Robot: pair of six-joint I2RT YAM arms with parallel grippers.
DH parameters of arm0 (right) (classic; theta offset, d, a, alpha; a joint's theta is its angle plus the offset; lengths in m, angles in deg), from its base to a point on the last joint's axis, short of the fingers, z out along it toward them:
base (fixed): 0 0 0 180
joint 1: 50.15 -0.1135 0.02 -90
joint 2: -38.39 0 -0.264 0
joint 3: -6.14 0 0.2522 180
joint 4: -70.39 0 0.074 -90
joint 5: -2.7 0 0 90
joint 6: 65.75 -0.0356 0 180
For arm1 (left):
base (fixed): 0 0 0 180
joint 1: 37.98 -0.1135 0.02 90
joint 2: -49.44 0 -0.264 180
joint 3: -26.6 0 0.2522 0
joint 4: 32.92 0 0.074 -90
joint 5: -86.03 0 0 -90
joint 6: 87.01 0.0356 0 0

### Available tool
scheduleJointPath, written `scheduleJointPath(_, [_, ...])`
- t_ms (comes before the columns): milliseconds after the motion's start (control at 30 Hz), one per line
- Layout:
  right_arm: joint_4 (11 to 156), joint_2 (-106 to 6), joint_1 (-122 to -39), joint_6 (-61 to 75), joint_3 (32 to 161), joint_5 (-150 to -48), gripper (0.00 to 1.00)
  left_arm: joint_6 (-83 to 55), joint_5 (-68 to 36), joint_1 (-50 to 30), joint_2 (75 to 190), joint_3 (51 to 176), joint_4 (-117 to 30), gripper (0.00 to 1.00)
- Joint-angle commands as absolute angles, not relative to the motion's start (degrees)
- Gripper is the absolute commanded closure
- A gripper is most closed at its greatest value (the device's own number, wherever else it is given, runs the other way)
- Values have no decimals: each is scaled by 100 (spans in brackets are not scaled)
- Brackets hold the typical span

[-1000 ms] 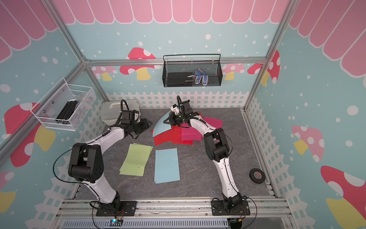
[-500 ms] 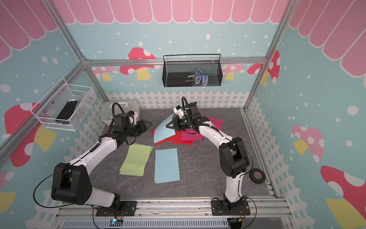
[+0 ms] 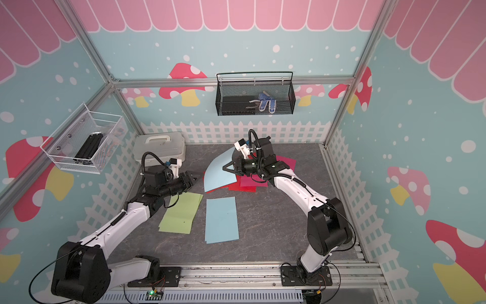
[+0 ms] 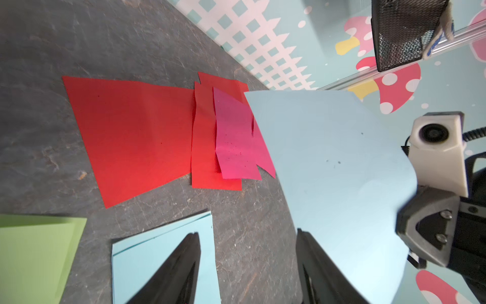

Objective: Sort the scattered colored papers by color
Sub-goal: Pick up the colored paper from the center of the board.

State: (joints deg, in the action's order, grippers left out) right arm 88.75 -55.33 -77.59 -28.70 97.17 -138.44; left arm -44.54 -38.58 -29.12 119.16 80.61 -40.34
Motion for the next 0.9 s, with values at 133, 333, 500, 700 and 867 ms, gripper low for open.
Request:
scheduleJointPath(133, [8387,-5280,-7870,-3183,9539,-13956,100,-6370,-4429,-3100,12023,7211,-937,39])
scheduleJointPath(333, [8347,-5280,-7938,-3169,9531,-13925,100,-7349,-4405,-3124,12298,7072,659,37])
scheduleJointPath(500, [8276,-5312,-7963,-3182,9546,-13951,100,-7463,-4451,-3130,12471,7096,745,36])
scheduleJointPath(700, [8281,-5332,-7971,-3182,9609,-13978,100,-7371,-4453,-3146,12517,6971,620,37])
scheduleJointPath(867, [8245,-5415,-8007,-3191,9687,-14000,100,-7576,-4492,-3139,12556,6963,877,36])
